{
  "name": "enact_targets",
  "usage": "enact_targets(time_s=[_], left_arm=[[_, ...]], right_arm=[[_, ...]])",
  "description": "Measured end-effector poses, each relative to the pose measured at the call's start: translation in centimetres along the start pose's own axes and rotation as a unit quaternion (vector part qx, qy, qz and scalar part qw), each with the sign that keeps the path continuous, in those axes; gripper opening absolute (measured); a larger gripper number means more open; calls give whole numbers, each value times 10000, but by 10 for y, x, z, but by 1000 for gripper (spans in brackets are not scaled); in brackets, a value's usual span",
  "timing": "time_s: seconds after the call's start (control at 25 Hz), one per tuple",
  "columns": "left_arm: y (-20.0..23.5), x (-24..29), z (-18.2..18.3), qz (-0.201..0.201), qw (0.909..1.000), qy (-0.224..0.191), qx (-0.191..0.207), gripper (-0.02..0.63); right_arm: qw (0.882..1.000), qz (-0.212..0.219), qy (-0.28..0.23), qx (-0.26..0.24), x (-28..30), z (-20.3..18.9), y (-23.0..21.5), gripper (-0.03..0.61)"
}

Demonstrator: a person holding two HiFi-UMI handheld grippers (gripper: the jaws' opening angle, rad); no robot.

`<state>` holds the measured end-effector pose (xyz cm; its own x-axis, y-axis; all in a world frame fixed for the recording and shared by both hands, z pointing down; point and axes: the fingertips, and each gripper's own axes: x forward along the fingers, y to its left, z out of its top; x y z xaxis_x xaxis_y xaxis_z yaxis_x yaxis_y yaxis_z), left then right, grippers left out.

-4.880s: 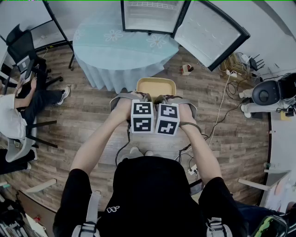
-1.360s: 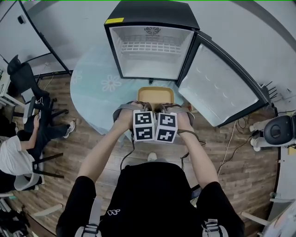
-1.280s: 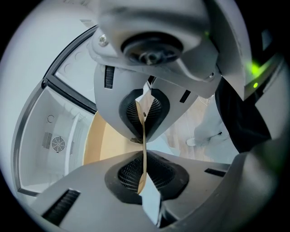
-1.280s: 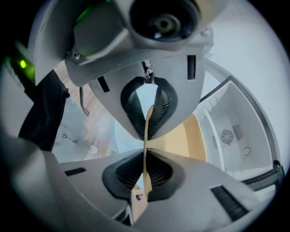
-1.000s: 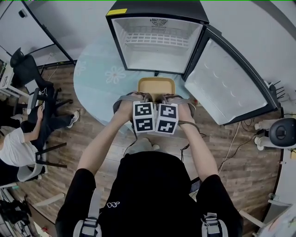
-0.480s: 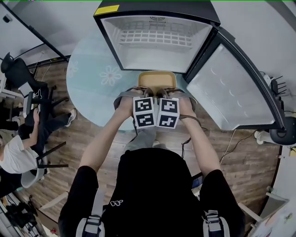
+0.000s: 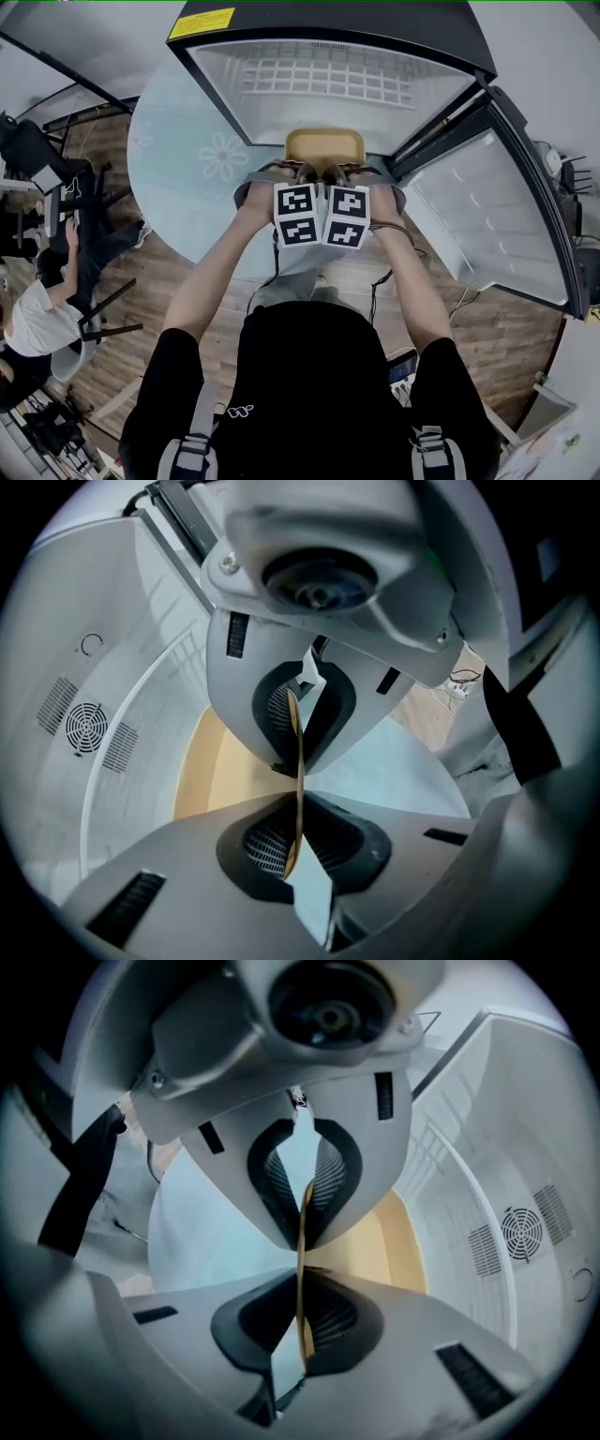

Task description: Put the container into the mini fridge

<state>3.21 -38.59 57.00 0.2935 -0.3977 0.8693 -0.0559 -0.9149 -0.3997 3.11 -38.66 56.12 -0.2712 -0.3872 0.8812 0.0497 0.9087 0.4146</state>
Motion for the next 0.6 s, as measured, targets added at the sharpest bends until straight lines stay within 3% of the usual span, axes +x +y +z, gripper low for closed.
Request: enact_targets(time_s=[0.6], left_arm=[[56,67,-32,17,10000,-80,-10,27]], right_arm=[[9999,56,105,-41,75,-10,-54,11]])
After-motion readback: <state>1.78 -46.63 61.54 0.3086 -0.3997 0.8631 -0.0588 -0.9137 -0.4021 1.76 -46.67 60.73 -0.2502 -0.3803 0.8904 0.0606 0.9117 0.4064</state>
